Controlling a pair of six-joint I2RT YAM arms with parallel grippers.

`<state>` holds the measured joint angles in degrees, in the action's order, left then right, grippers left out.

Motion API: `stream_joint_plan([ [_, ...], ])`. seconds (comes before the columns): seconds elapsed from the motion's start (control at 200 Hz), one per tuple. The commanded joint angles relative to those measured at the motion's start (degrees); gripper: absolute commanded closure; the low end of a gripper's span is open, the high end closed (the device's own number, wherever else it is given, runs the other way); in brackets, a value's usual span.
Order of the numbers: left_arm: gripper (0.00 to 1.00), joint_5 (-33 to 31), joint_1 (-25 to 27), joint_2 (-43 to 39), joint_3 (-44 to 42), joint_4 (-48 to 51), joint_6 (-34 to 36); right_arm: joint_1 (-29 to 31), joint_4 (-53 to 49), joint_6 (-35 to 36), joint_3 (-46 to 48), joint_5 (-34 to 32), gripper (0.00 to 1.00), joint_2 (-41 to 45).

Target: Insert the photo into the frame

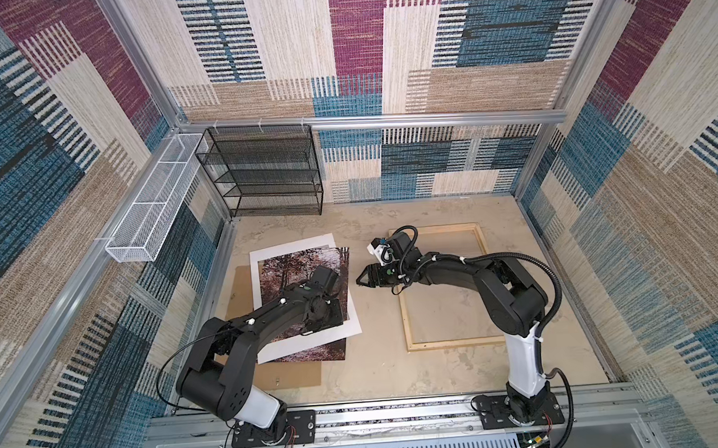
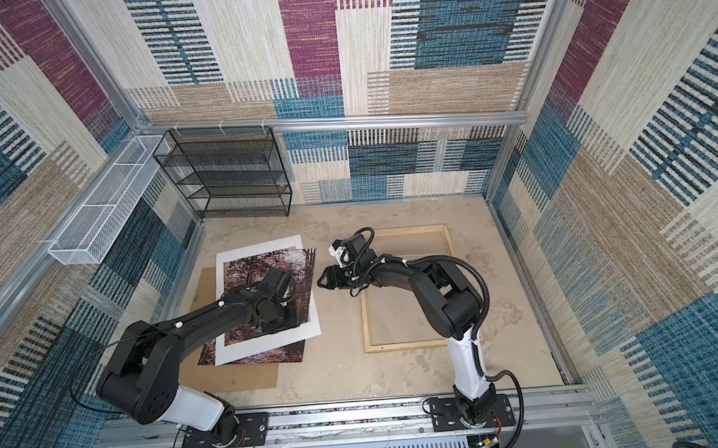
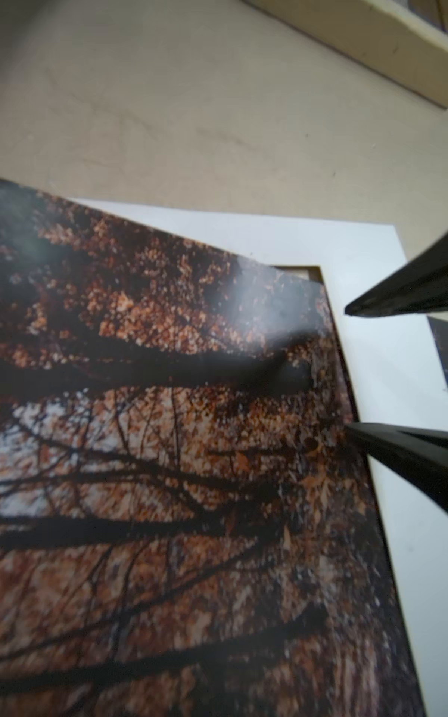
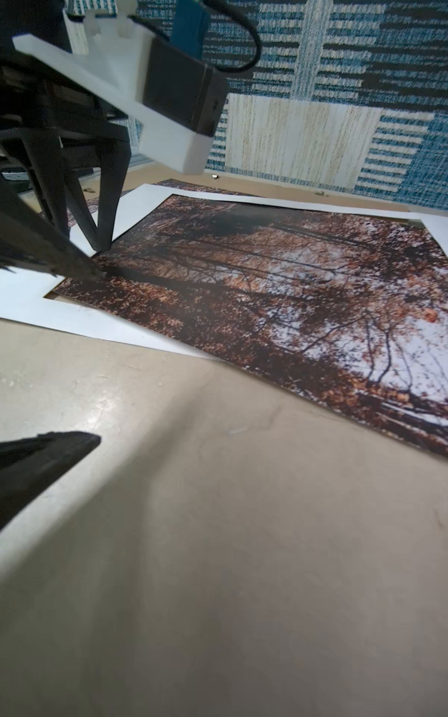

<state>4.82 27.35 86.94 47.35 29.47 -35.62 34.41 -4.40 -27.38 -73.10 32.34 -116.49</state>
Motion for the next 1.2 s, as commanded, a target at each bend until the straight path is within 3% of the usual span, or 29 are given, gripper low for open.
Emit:
stream_joint_plan([
  [0.0,0.52,2.1,0.4,-1.0,-0.9,-1.6,-0.6,0.0,0.8,0.2,3.0,2.9,0.36,1.7],
  [0.336,0.51,1.3,1.1,-4.3,-2.4,-1.1,-1.2,4.7,8.7,-11.1,19.2,8.3,0.34,10.5],
  [0.561,0.48,-2.6,1.1,-4.3,-1.4,1.9,-1.0,7.6,14.7,-18.7,23.0,10.5,0.31,12.0],
  [0.841,0.49,-6.4,1.1,-3.7,-1.2,2.1,-1.2,10.3,22.7,-31.3,26.6,5.1,0.25,13.7],
  [1.192,0.49,-12.0,0.7,-8.2,-3.9,2.9,-1.1,12.3,22.2,-37.0,23.5,0.9,0.26,8.4],
])
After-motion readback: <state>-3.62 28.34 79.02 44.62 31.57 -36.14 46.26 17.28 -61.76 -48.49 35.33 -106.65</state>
